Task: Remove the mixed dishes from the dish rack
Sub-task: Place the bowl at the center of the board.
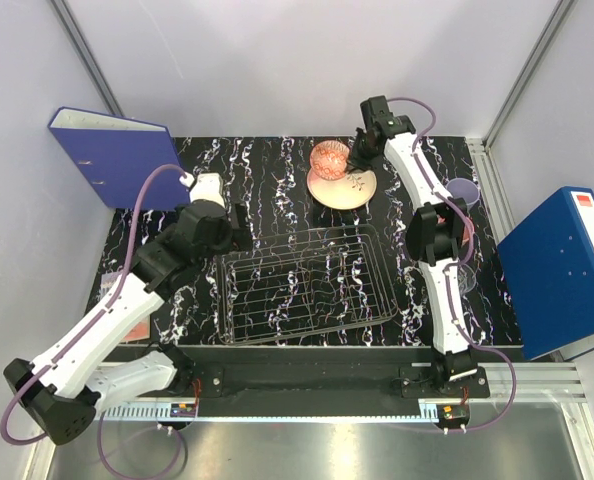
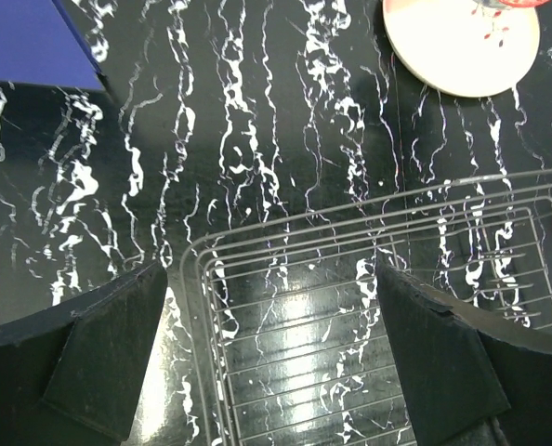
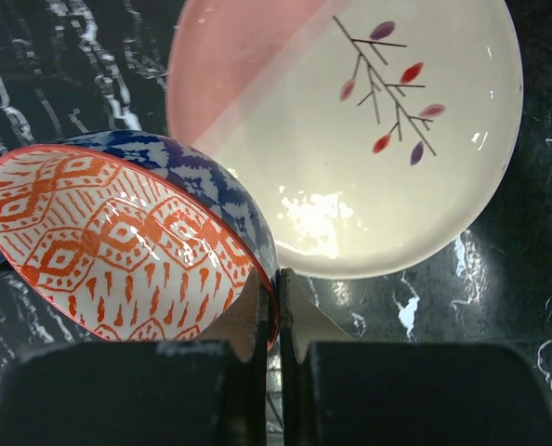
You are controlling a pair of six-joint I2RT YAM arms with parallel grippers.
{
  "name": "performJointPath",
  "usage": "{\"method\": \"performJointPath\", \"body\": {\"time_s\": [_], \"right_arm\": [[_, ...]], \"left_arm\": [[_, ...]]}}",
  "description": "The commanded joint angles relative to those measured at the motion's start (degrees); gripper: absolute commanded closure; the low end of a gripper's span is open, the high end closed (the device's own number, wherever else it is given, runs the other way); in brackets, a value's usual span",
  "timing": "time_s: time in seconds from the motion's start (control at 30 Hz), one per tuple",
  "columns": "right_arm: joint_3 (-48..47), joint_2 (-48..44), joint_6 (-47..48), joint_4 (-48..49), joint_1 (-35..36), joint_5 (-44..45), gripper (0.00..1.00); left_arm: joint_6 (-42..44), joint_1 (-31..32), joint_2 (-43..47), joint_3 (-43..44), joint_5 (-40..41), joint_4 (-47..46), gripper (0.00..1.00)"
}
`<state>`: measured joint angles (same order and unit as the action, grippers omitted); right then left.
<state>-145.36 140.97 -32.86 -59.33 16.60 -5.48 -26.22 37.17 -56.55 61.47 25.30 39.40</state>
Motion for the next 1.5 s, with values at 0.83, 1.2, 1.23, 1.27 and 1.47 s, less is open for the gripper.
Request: {"method": "performJointPath", "body": {"time_s": [0.83,1.2,1.23,1.27,1.47], "right_arm": [[3.06,6.25,-0.71,4.31,-3.42,-0.77,0.86],[3.68,-2.95,-2.11,6.41,-3.42,-3.13,0.31],[3.85,-4.46,-2.29,7.03,-3.33,-3.75,0.29],[5.77,-8.82,-2.64,8.25,-3.33,-4.36,0.28],[36.2,-39.9,-1.77,33.1,3.51,-0.96,0.23]], "left_arm": [[-2.17,-0.17,-4.09,-4.69,-4.65,-6.44,0.01],[-1.91,-0.17,-3.39,-4.61,-3.86,-6.53,0.01],[-1.82,-0.17,-3.04,-4.61,-3.77,-6.53,0.01],[-1.73,-0.17,-2.86,-4.61,-3.68,-6.44,0.01],[-1.74,-0.17,-1.45,-4.87,-3.41,-6.79,0.01]]}}
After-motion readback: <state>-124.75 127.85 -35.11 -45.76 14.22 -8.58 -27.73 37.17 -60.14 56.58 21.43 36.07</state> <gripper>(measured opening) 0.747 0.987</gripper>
